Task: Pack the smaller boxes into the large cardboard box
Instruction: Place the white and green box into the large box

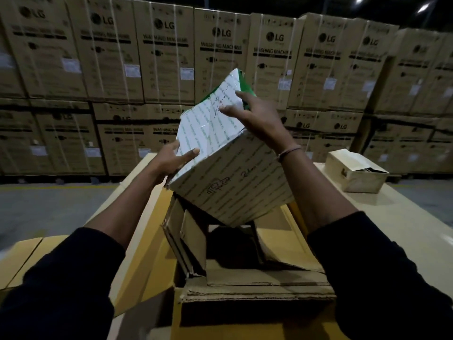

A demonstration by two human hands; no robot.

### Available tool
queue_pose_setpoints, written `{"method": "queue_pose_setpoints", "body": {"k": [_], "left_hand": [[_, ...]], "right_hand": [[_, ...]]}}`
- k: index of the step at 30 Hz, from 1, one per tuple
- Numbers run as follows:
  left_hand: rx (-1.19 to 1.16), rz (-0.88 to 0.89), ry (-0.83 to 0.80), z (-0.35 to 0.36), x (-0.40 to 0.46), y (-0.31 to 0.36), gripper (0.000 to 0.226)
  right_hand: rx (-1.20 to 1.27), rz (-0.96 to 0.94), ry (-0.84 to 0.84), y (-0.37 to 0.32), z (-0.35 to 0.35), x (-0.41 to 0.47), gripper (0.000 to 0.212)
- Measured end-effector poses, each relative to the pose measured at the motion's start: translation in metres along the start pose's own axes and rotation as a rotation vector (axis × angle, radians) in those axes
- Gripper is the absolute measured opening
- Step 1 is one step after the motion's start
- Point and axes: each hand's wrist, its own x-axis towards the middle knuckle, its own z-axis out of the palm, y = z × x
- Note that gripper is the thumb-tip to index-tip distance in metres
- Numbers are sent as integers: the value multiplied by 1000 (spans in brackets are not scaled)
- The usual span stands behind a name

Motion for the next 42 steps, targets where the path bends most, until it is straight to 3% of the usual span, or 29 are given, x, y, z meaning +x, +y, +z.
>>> {"method": "queue_pose_setpoints", "body": {"k": [4, 7, 11, 15, 18, 21, 24, 28, 30, 33, 39, 42], "left_hand": [[87, -46, -35, 2, -11, -4, 86], [201, -4, -70, 4, -17, 4, 61], [398, 177, -111, 26, -35, 29, 90], [324, 522, -122, 45, -61, 44, 87], [469, 712, -70, 62, -70, 49, 98], [619, 795, 73, 81, -73, 52, 85], [676, 809, 118, 85, -65, 66, 77], [812, 856, 223, 87, -49, 95, 64], [872, 854, 266, 91, -42, 109, 60], [905, 852, 241, 103, -32, 123, 61], [868, 893, 258, 133, -10, 141, 61], [866, 862, 274, 139, 7, 151, 59]], "right_hand": [[-142, -14, 26, 5, 20, -17, 86], [-89, 6, 128, 12, 30, -27, 69], [-18, 22, 220, 19, 33, -33, 59], [24, 46, 256, 30, 27, -36, 58], [54, 43, 270, 37, 23, -39, 56], [85, 30, 324, 42, 17, -42, 50], [-21, -98, 482, 46, 9, -56, 44], [-355, -485, 590, 49, 8, -92, 20], [-423, -636, 455, 59, 20, -118, 15], [-513, -713, 54, 85, 46, -157, 16], [-812, -507, -922, 130, 111, -182, 34], [-950, -368, -1200, 140, 125, -179, 47]]}}
